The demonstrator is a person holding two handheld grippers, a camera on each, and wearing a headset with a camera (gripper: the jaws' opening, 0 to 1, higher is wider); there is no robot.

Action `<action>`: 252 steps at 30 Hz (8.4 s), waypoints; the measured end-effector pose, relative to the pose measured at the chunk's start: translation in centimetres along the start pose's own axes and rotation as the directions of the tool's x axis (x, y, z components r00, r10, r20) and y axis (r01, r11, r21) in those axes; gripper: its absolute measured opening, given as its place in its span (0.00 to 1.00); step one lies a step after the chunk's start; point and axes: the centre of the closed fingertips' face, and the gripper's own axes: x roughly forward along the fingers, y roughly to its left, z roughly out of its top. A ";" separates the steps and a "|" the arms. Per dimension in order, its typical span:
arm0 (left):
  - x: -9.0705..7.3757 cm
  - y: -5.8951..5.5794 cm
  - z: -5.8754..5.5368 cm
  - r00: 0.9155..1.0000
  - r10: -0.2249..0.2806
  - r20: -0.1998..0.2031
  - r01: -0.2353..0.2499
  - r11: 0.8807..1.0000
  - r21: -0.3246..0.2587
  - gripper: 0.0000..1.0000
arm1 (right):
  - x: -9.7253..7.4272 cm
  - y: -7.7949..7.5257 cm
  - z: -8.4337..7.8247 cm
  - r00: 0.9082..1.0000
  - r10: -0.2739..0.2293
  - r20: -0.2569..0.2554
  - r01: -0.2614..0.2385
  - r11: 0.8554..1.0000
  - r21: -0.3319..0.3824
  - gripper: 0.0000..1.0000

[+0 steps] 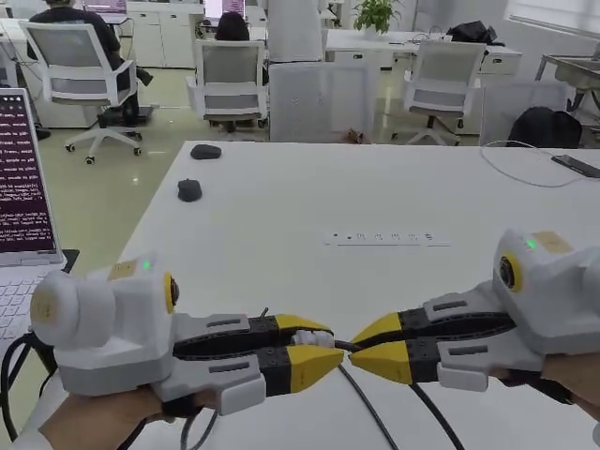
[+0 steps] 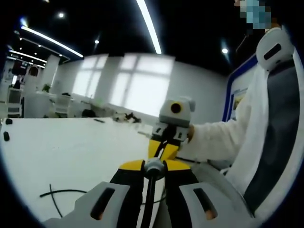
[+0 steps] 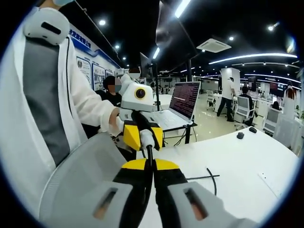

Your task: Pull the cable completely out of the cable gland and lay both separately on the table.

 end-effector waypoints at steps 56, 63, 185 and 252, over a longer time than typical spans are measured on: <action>-0.2 1.6 0.0 0.998 0.063 -0.026 -0.063 0.998 -0.006 0.16 | -2.0 -4.0 -6.7 0.952 -0.166 -0.258 0.157 0.986 -0.056 0.21; 0.2 1.8 -0.3 0.997 0.066 -0.038 -0.067 0.998 -0.018 0.16 | -1.2 -3.1 -2.4 0.977 -0.141 -0.161 0.122 0.985 -0.125 0.22; 0.5 0.6 0.2 0.998 -0.001 -0.064 0.001 1.000 0.006 0.17 | 0.5 -2.0 -0.5 0.989 -0.073 -0.130 0.049 0.982 -0.182 0.05; -0.7 1.2 0.4 0.998 0.035 -0.057 -0.034 0.999 0.008 0.17 | -2.0 -3.9 -8.3 0.940 -0.169 -0.296 0.159 0.986 -0.058 0.26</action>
